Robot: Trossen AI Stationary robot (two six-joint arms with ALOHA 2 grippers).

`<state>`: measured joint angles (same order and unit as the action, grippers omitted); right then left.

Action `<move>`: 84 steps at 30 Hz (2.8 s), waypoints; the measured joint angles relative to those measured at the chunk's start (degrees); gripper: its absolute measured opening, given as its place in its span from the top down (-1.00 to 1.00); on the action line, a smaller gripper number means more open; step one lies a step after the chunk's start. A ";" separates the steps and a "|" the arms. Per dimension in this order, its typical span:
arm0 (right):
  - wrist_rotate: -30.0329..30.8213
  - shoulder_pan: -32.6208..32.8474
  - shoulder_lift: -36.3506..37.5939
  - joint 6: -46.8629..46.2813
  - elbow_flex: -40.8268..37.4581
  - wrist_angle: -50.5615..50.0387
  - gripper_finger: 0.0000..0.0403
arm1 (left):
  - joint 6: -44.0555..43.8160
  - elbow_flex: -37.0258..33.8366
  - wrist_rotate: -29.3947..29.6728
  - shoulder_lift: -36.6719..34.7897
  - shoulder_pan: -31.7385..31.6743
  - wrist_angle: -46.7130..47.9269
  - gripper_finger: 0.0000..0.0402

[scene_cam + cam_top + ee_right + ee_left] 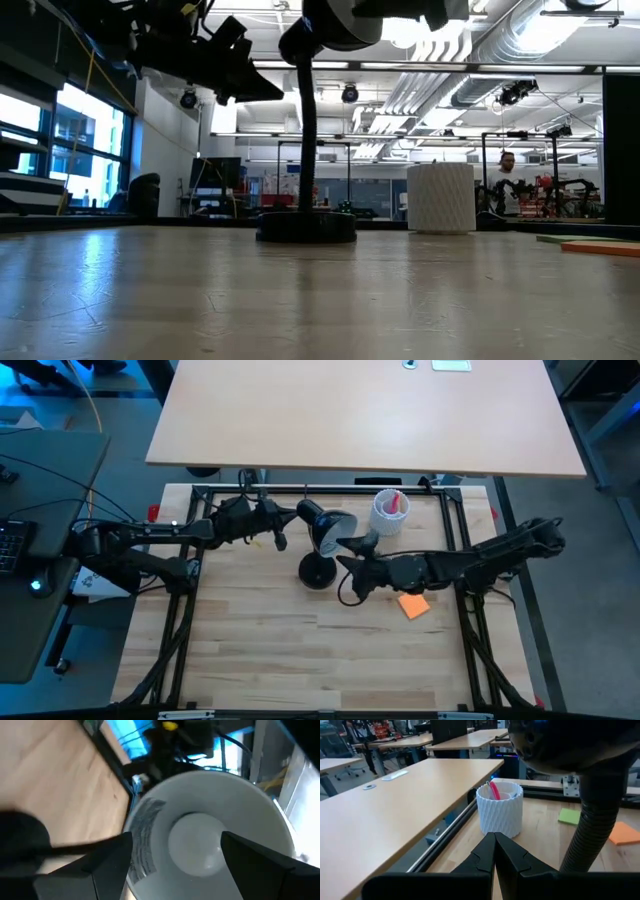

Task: Screw lightbulb
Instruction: Insert the white lightbulb into the black lamp

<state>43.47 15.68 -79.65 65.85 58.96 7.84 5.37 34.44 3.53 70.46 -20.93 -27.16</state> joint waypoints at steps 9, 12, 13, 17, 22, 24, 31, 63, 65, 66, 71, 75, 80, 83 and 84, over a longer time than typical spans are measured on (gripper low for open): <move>4.50 -0.96 -2.54 24.31 0.02 5.24 -0.49 | -1.91 0.00 -6.87 0.04 -4.11 -10.65 0.99; 4.50 -1.75 -2.54 24.67 0.02 8.02 -0.49 | -4.80 0.04 -15.61 0.02 -7.80 -12.47 1.00; 4.40 -2.08 -2.54 24.82 0.02 8.43 -0.49 | -5.48 0.04 -17.43 0.02 -8.81 -12.48 1.00; 1.24 -3.77 -2.54 26.16 0.02 7.90 -0.49 | -6.83 0.04 -21.62 0.04 -11.71 -12.63 1.00; -1.63 -5.54 -2.54 26.15 0.02 7.91 -0.49 | -6.83 0.04 -25.44 0.28 -12.55 -12.71 1.00; -2.21 -6.00 -2.54 26.00 0.02 7.92 -0.49 | -6.83 0.04 -25.51 0.52 -12.55 -13.01 1.00; -3.70 -6.45 -2.54 21.91 0.02 8.58 -0.49 | -6.66 0.03 -25.30 1.98 -11.30 -16.23 1.00; -0.60 -6.71 -2.52 -37.63 0.07 10.52 -0.42 | 5.81 0.04 -21.44 4.20 -5.55 -21.65 1.00; -0.56 -6.73 -2.52 -45.95 0.07 10.87 -0.41 | 5.81 0.04 -21.42 4.17 -5.55 -21.63 1.00; -0.58 -6.73 -2.52 -49.96 0.07 11.35 -0.41 | 5.81 0.04 -21.42 4.17 -5.55 -21.63 1.00; -0.92 -6.72 -2.52 -67.59 0.07 14.53 -0.41 | 5.79 0.04 -21.24 4.17 -5.55 -21.60 1.00; -1.36 -6.73 -2.52 -71.22 0.07 15.27 -0.41 | 5.79 0.04 -21.22 4.17 -5.51 -21.47 1.00; -1.51 -6.72 -2.52 -71.00 0.07 14.42 -0.46 | 5.79 0.04 -21.27 4.17 -5.51 -20.68 1.00; -1.69 -6.71 -2.45 -70.55 0.07 13.86 -0.52 | 5.79 0.04 -21.27 4.17 -5.51 -19.98 1.00; -1.69 -6.70 -2.40 -69.74 0.07 13.59 -0.55 | 5.79 0.04 -21.25 4.17 -5.51 -19.74 1.00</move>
<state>41.78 8.98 -82.05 -3.89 59.02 21.43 11.16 34.48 -17.72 74.63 -26.44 -46.90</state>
